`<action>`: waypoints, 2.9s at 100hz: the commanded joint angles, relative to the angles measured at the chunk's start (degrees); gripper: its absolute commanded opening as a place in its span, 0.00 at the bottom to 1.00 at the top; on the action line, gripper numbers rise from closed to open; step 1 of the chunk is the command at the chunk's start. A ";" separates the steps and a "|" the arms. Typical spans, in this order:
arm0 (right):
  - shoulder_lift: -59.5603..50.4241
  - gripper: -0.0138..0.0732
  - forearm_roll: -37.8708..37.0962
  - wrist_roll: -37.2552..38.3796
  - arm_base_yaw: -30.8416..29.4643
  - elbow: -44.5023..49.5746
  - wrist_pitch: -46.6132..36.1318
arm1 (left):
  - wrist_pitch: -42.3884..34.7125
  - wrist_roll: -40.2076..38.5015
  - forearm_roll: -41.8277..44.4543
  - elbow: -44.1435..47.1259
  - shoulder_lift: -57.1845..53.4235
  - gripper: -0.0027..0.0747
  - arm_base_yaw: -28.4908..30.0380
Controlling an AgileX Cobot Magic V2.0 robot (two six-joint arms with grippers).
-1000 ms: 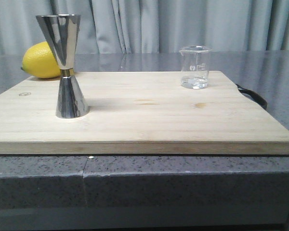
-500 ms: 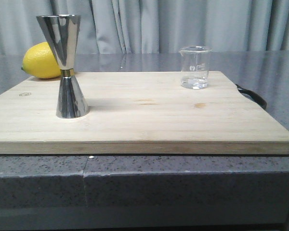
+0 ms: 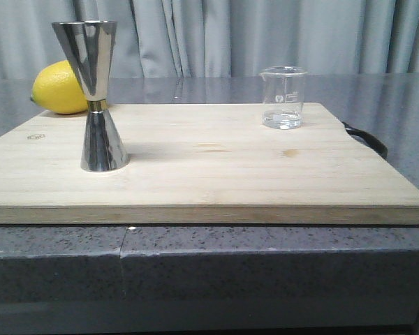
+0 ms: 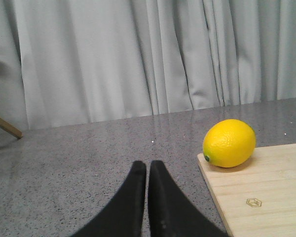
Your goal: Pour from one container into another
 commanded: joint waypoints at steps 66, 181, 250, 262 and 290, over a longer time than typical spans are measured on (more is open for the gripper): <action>-0.83 0.08 -0.12 -0.16 -0.31 -1.44 -5.64 | -5.57 -0.45 0.25 1.85 -3.71 0.01 -3.07; -0.83 0.08 -0.12 -0.16 -0.31 -1.44 -5.64 | 15.53 -16.20 16.02 8.62 -18.45 0.01 8.65; -0.83 0.08 -0.12 -0.16 -0.31 -1.44 -5.64 | 15.57 -16.20 14.28 8.62 -18.45 0.01 8.65; -0.83 0.08 -0.12 -0.16 -0.31 -1.44 -5.64 | 15.57 -16.20 14.28 8.62 -18.45 0.01 8.65; -0.83 0.08 1.70 -0.16 -0.31 0.91 -6.91 | 15.57 -16.20 14.28 8.62 -18.45 0.01 8.65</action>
